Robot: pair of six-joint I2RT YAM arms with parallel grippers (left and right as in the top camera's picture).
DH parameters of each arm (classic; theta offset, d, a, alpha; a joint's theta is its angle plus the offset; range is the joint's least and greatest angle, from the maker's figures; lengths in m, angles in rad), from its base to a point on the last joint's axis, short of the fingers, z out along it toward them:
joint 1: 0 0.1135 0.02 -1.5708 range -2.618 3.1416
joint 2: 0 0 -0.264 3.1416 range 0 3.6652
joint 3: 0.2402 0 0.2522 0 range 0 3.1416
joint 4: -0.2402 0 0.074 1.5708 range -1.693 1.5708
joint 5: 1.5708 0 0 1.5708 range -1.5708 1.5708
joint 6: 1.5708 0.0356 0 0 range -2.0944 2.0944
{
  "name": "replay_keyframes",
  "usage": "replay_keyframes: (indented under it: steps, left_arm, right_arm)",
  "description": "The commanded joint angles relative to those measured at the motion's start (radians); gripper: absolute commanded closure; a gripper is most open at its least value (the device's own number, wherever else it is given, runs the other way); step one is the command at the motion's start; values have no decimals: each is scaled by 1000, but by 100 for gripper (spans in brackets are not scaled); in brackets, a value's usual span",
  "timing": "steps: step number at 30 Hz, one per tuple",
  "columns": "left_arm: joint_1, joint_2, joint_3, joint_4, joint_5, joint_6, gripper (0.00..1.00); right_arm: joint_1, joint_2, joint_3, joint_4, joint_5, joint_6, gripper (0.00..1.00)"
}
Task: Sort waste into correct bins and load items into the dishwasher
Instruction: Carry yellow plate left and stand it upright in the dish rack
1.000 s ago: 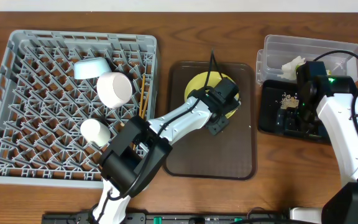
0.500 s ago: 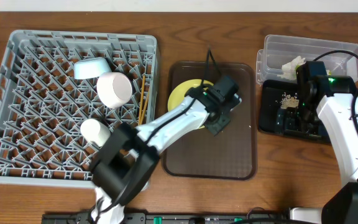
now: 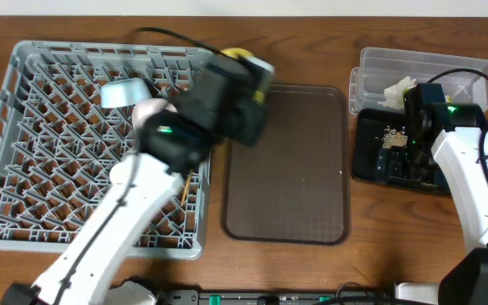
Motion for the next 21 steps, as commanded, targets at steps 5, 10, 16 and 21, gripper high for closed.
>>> replay_keyframes:
  steps: [5,10,16,21]
  left_arm:
    - [322,19,-10,-27,572,-32,94]
    - [469,98,-13,-27,885,-32,94]
    - [542,217,-13,-27,1075,-32,94]
    - [562,296,-13,-27,1031,-31,94]
  right_arm:
    - [-14,-14,7,0,0,9,1]
    - [-14,-14,7,0,-1,9,1]
    - [-14,-14,7,0,0,9,1]
    - [-14,-14,7,0,0,8,1]
